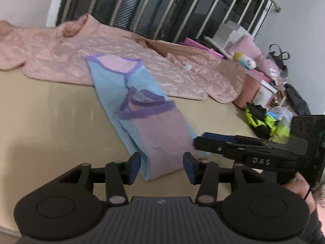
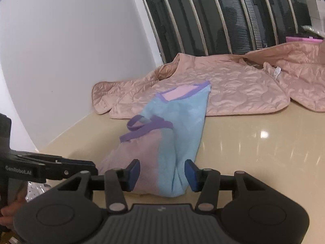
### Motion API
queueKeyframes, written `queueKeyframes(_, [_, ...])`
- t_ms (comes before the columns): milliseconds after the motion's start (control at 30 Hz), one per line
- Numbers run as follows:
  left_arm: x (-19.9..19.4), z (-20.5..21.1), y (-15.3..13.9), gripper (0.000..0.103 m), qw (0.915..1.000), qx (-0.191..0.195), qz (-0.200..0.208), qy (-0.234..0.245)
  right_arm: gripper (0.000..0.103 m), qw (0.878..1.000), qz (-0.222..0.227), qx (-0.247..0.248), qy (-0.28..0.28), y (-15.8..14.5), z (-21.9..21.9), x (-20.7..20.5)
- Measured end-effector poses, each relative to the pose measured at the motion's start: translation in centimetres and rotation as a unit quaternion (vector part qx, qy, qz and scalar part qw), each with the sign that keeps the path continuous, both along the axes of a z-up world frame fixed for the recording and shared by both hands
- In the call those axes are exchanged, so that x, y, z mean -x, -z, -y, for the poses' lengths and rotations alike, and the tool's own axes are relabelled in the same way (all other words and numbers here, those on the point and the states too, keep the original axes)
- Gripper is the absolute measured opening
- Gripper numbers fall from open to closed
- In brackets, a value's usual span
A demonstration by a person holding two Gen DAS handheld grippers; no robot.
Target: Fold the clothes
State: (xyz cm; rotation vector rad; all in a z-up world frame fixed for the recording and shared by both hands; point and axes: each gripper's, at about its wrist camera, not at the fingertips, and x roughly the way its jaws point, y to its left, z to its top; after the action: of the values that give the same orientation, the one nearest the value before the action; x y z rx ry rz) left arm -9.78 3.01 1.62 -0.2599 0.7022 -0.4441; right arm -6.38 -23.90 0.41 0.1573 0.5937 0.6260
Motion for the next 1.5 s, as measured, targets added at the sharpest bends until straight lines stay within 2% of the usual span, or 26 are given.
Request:
queueKeyframes(33, [-0.2, 0.1, 0.3, 0.037, 1.0, 0.003, -0.006, 0.005, 0.043, 1.0, -0.004, 0.0, -0.003, 0.2, -0.1, 0.0])
queueKeyframes(67, [-0.4, 0.1, 0.5, 0.019, 1.0, 0.001, -0.008, 0.005, 0.034, 1.0, -0.006, 0.006, 0.001, 0.5, -0.1, 0.1])
queueKeyframes(100, [-0.6, 0.2, 0.8, 0.009, 0.9999, -0.002, -0.011, 0.003, 0.028, 1.0, -0.007, 0.014, 0.008, 0.7, -0.1, 0.3])
queueKeyframes(167, [-1.0, -0.3, 1.2, 0.006, 0.9997, 0.007, -0.022, -0.008, 0.007, 0.999, -0.02, 0.008, 0.024, 0.9, 0.2, 0.1])
queueKeyframes(200, [-1.1, -0.6, 1.4, 0.005, 0.9994, 0.016, -0.027, -0.012, 0.002, 0.999, -0.03, 0.0, 0.033, 1.0, 0.5, -0.1])
queueKeyframes(300, [-0.8, -1.4, 1.1, 0.002, 0.9993, 0.012, -0.033, -0.009, 0.001, 0.997, -0.046, -0.038, 0.052, 1.5, 1.4, 0.5])
queueKeyframes(433, [1.1, -3.3, 0.1, 0.001, 0.9991, 0.008, -0.042, 0.007, 0.0, 0.995, -0.054, -0.056, 0.058, 1.7, 0.8, 3.4])
queueKeyframes(533, [3.2, -4.5, -0.3, 0.001, 0.9984, -0.016, -0.05, 0.019, 0.0, 0.994, -0.062, -0.07, 0.048, 1.3, 0.0, 6.6])
queueKeyframes(567, [3.9, -4.8, -0.3, 0.003, 0.9981, -0.027, -0.051, 0.02, 0.001, 0.995, -0.064, -0.073, 0.035, 1.1, -0.4, 7.5])
queueKeyframes(633, [4.4, -5.9, -0.7, 0.022, 0.9985, -0.023, -0.048, 0.015, 0.005, 0.994, -0.068, -0.081, 0.015, 0.5, -0.7, 8.9])
queueKeyframes(667, [4.5, -6.5, -0.9, 0.044, 0.9988, -0.015, -0.045, 0.011, 0.012, 0.994, -0.062, -0.089, 0.018, 0.0, -0.5, 9.0])
queueKeyframes(700, [4.3, -6.9, -1.2, 0.049, 0.9993, -0.001, -0.037, 0.006, 0.02, 0.993, -0.054, -0.098, 0.023, -0.5, -0.2, 9.0])
queueKeyframes(733, [4.0, -7.2, -1.6, 0.049, 0.9995, 0.015, -0.027, 0.001, 0.044, 0.994, -0.04, -0.103, 0.025, -0.9, 0.0, 8.6])
queueKeyframes(767, [3.4, -7.3, -1.8, 0.049, 0.9994, 0.028, -0.022, 0.003, 0.06, 0.994, -0.023, -0.107, 0.025, -1.4, 0.0, 8.1])
queueKeyframes(833, [1.8, -7.1, -1.7, 0.049, 0.9985, 0.049, -0.024, 0.005, 0.06, 0.996, -0.005, -0.093, 0.018, -1.9, -0.8, 6.0])
queueKeyframes(900, [-0.1, -6.8, -1.4, 0.048, 0.9973, 0.065, -0.034, 0.004, 0.06, 0.997, -0.013, -0.07, 0.009, -1.6, -2.1, 3.6])
queueKeyframes(967, [-1.5, -6.4, -0.7, 0.048, 0.9973, 0.059, -0.045, -0.004, 0.058, 0.998, -0.024, -0.05, 0.008, -1.3, -3.4, 1.5])
queueKeyframes(1000, [-2.0, -6.3, -0.4, 0.038, 0.9972, 0.055, -0.051, -0.002, 0.058, 0.999, -0.025, -0.043, 0.008, -1.0, -3.9, 0.9])
queueKeyframes(1033, [-2.2, -6.2, -0.1, 0.028, 0.9971, 0.052, -0.054, -0.004, 0.057, 0.999, -0.032, -0.04, 0.006, -0.7, -4.3, 0.5])
queueKeyframes(1067, [-2.0, -6.2, -0.1, 0.014, 0.9976, 0.053, -0.044, 0.002, 0.046, 0.998, -0.043, -0.045, 0.002, -0.3, -4.5, 0.3])
queueKeyframes(1100, [-1.9, -6.1, -0.2, 0.011, 0.998, 0.054, -0.033, 0.008, 0.036, 0.997, -0.055, -0.053, -0.002, 0.1, -4.6, 0.1])
queueKeyframes(1133, [-1.8, -6.0, -0.2, 0.011, 0.9981, 0.055, -0.021, 0.015, 0.011, 0.996, -0.065, -0.064, -0.008, 0.4, -4.7, 0.0])
queueKeyframes(1167, [-1.7, -5.9, -0.2, 0.008, 0.9981, 0.057, -0.007, 0.022, 0.004, 0.995, -0.074, -0.069, -0.011, 0.6, -5.0, 0.1])
queueKeyframes(1200, [-1.6, -5.8, -0.3, 0.008, 0.9981, 0.057, -0.001, 0.025, 0.004, 0.995, -0.075, -0.068, -0.008, 0.7, -5.2, 0.3])
queueKeyframes(1400, [-1.6, -5.4, -1.1, 0.007, 0.9975, 0.059, 0.016, 0.036, 0.004, 0.999, 0.003, -0.042, 0.011, -1.9, -5.3, 3.3])
queueKeyframes(1500, [-2.4, -5.0, -0.6, 0.008, 0.9978, 0.055, 0.007, 0.037, 0.004, 0.999, 0.008, -0.033, 0.021, -2.0, -5.0, 3.4])
